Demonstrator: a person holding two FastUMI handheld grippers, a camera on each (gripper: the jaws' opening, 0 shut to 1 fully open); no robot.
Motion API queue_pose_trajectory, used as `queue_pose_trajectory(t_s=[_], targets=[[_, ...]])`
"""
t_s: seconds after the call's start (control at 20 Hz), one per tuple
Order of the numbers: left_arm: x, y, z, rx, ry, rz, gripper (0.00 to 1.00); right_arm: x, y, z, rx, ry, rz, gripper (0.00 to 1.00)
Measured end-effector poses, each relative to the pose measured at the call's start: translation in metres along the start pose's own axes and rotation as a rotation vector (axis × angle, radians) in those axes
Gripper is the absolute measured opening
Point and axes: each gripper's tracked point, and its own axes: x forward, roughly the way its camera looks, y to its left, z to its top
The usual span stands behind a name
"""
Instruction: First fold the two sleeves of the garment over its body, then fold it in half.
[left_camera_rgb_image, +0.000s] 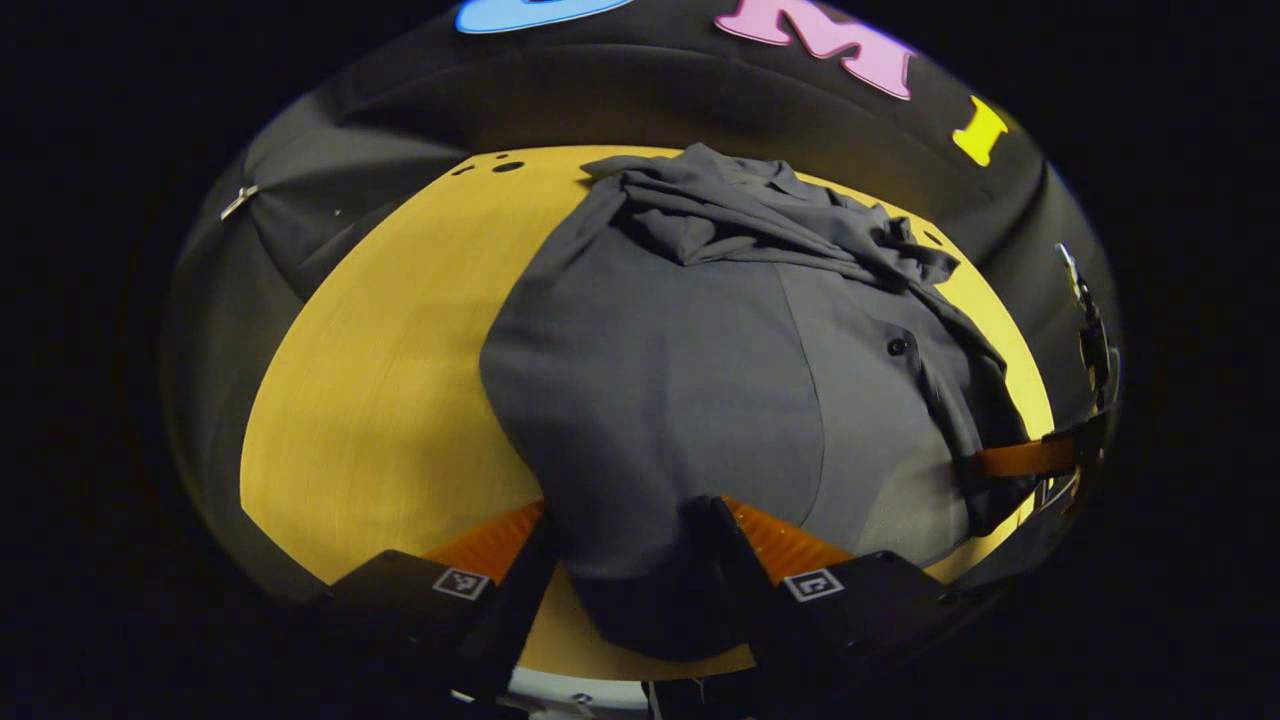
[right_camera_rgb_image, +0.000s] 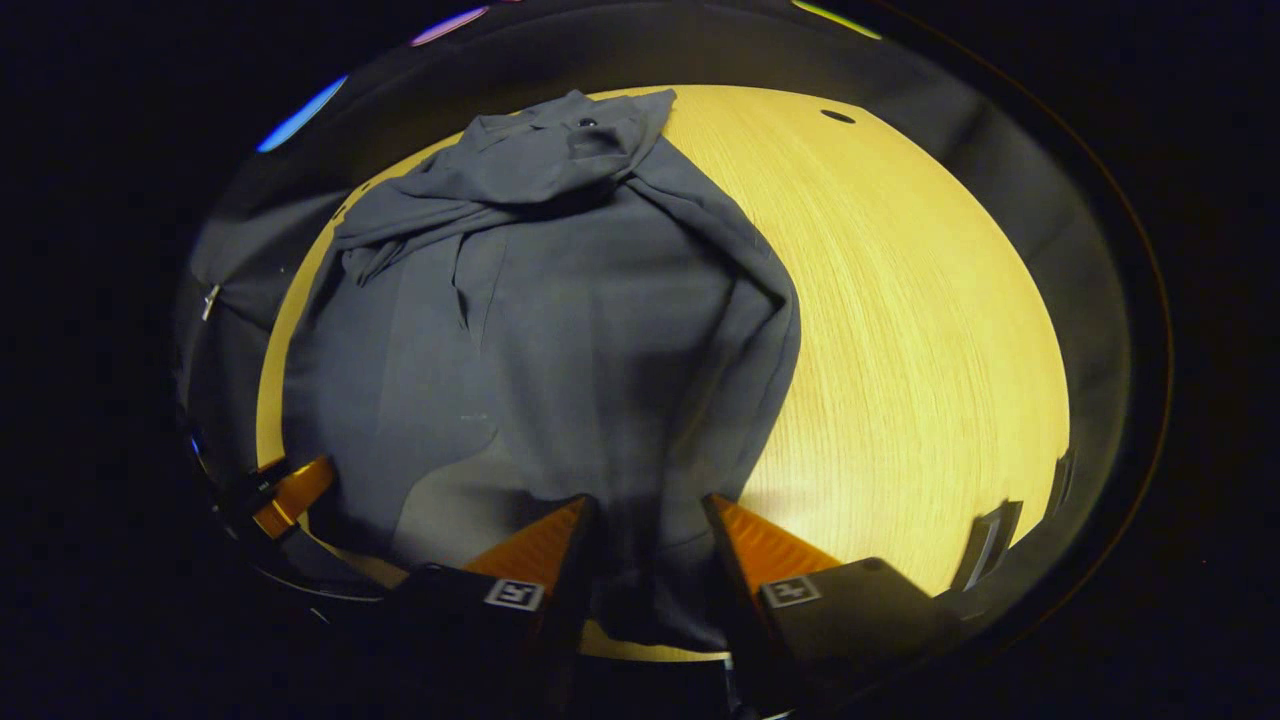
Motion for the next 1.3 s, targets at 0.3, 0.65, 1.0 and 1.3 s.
queue_pose_trajectory(t_s=[0.3, 0.65, 1.0, 1.3], targets=[[0.004, -0.008, 0.007, -0.016, -0.006, 0.001, 0.27, 0.002, 0.012, 0.004, -0.012, -0.008, 0.082, 0.11], [-0.015, -0.014, 0.031, -0.086, -0.074, -0.076, 0.08, -0.023, 0.022, 0.044, 0.036, -0.159, 0.162, 0.07], [-0.056, -0.018, 0.096, -0.111, -0.235, -0.146, 0.08, -0.066, 0.046, 0.092, 0.007, -0.3, 0.224, 0.07], [-0.072, -0.016, 0.15, -0.059, -0.336, -0.161, 0.08, -0.088, 0.057, 0.15, 0.0, -0.403, 0.244, 0.06]])
